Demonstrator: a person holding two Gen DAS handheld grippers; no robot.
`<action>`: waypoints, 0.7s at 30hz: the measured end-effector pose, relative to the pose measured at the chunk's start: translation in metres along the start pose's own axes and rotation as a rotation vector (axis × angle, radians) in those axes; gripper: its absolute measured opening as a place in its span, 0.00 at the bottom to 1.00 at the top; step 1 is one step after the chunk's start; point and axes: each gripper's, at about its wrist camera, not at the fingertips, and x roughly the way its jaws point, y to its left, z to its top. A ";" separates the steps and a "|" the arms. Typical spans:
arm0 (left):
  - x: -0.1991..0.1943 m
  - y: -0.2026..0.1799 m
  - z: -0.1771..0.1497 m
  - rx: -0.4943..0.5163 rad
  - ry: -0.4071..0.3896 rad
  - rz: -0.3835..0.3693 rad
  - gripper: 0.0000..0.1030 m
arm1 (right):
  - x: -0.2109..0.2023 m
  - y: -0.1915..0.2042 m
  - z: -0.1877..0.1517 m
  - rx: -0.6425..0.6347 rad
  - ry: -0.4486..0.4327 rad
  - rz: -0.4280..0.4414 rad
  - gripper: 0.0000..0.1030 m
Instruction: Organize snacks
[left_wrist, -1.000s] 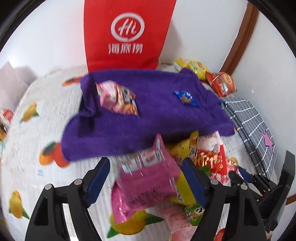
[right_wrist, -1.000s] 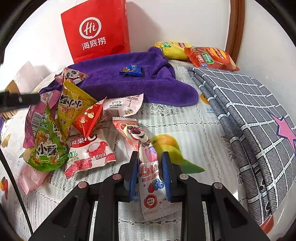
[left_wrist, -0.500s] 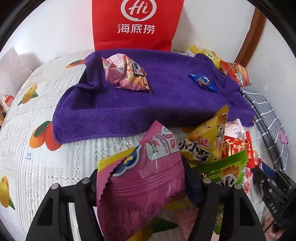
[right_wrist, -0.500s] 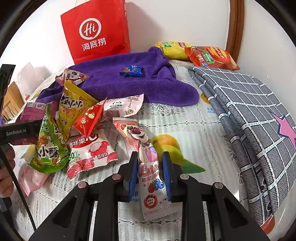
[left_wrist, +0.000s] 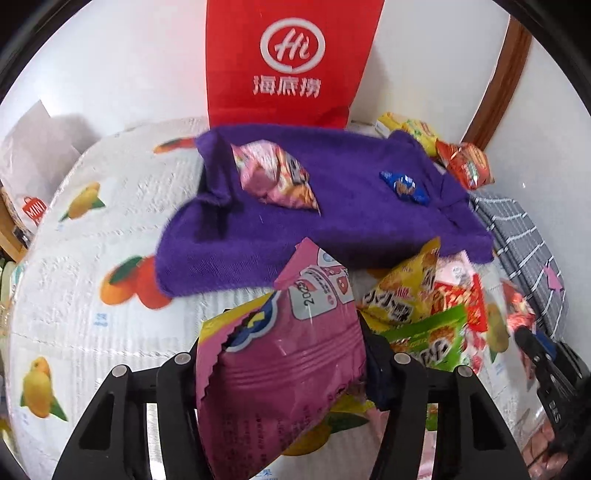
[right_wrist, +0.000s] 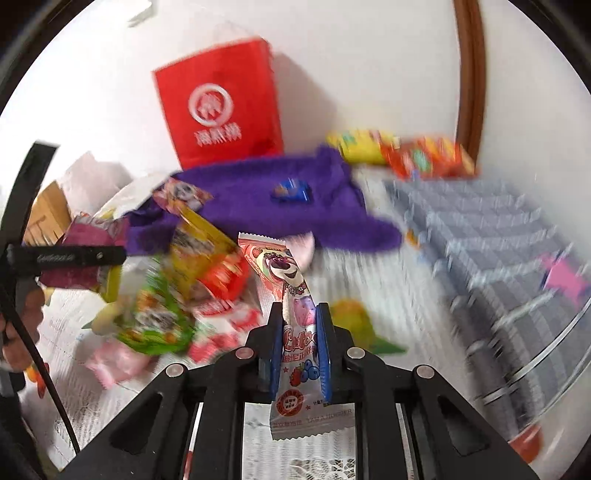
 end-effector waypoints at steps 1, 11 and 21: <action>-0.005 0.000 0.004 -0.001 -0.009 0.001 0.56 | -0.006 0.006 0.005 -0.021 -0.022 -0.005 0.16; -0.048 0.008 0.052 -0.048 -0.098 -0.015 0.56 | -0.048 0.046 0.085 -0.143 -0.205 0.022 0.16; -0.067 0.024 0.111 -0.104 -0.187 -0.023 0.56 | -0.027 0.047 0.171 -0.064 -0.206 0.199 0.16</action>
